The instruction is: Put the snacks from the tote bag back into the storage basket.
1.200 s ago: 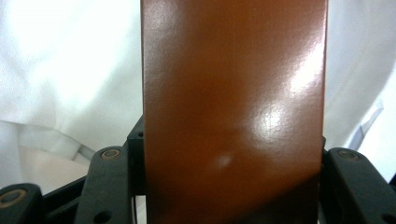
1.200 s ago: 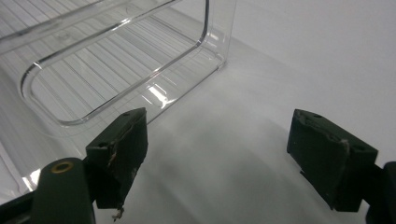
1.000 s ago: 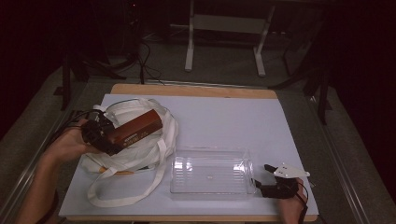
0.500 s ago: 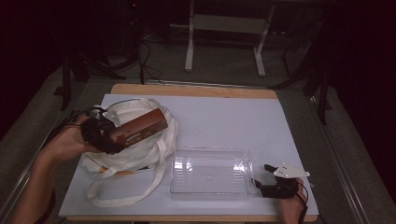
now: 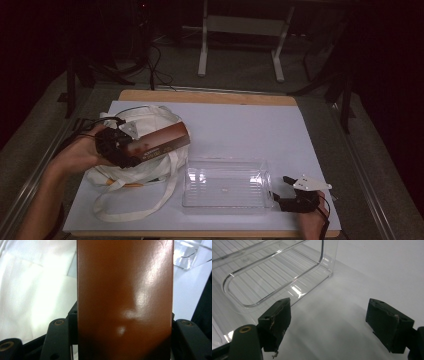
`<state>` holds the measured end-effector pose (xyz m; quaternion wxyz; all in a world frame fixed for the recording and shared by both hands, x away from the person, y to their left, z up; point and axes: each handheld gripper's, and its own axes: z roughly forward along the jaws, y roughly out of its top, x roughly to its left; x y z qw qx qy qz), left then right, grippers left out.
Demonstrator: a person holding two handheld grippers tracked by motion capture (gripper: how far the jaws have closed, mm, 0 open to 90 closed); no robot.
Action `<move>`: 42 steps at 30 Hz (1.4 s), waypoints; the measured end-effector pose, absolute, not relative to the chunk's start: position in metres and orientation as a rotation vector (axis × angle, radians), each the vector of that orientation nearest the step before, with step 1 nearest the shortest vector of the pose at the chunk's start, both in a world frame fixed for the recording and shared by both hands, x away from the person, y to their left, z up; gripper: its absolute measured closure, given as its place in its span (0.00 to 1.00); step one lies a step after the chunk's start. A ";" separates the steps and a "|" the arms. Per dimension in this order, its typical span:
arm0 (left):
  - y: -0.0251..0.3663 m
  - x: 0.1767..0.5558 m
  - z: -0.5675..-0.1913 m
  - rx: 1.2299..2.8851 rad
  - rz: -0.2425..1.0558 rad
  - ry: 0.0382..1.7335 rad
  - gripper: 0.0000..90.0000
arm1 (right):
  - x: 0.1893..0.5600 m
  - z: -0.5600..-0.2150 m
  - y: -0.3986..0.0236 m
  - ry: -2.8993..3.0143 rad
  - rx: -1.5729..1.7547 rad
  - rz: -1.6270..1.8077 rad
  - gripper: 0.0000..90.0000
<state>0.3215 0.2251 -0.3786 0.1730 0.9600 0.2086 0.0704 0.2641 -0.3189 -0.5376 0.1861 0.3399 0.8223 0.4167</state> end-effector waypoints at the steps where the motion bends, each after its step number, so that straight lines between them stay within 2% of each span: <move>1: 0.221 0.320 -0.378 2.733 0.202 0.567 0.49 | 0.264 -0.538 -0.319 2.317 0.957 1.172 0.22; 42: 0.157 0.304 -0.379 2.764 0.138 0.315 0.49 | 0.264 -0.537 -0.319 2.313 0.958 1.179 0.23</move>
